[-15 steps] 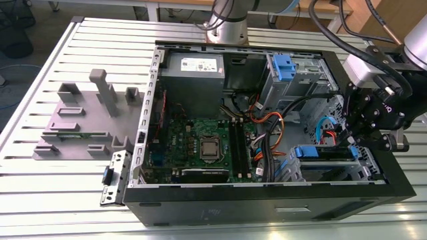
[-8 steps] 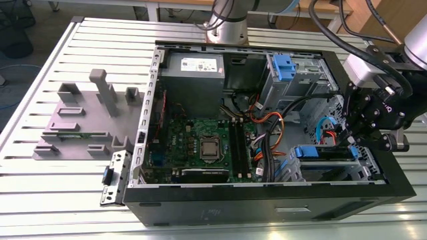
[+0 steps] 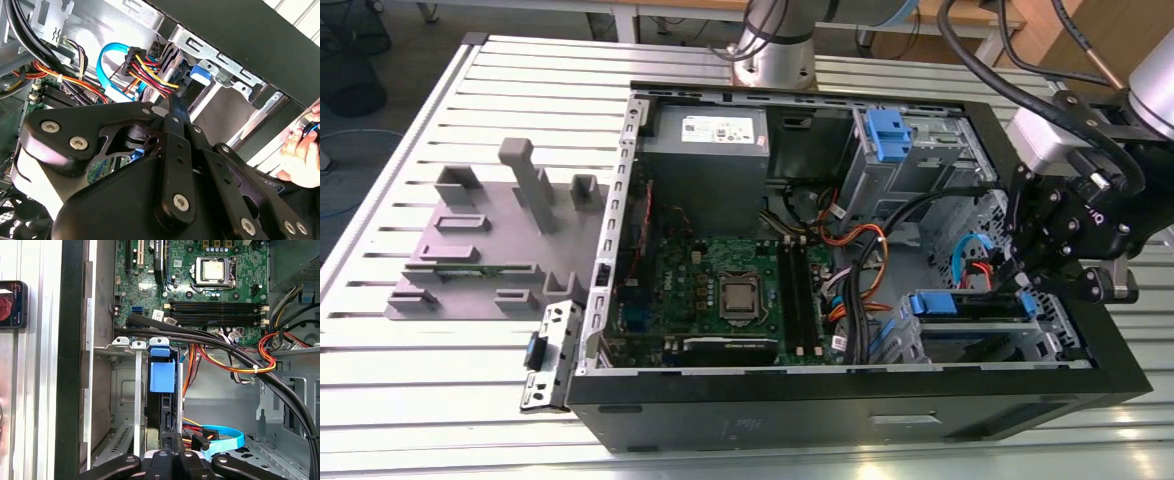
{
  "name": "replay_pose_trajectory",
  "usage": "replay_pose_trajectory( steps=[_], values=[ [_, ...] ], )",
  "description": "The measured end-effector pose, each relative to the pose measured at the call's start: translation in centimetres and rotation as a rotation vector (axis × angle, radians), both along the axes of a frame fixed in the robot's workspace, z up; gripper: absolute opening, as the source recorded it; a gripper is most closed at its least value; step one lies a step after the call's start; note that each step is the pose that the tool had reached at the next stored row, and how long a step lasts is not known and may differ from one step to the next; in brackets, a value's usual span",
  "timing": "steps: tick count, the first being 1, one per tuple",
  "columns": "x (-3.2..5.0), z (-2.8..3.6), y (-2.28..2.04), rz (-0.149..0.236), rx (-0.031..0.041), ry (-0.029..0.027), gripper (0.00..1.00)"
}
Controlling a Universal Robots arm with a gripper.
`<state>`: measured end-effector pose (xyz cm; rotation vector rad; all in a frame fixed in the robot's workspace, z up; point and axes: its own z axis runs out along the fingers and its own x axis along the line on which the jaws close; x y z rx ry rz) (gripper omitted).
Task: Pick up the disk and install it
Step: 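Insert the second disk wire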
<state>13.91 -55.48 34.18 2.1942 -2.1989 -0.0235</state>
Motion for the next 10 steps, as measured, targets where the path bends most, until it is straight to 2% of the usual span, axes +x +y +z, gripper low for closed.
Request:
replay_pose_trajectory(
  steps=[7,10],
  values=[
    [-0.53,0.02,-0.01,0.0,-0.0001,-0.0001,0.11],
    [-0.56,0.53,0.0,0.0,-0.0001,-0.0002,0.11]
  ],
)
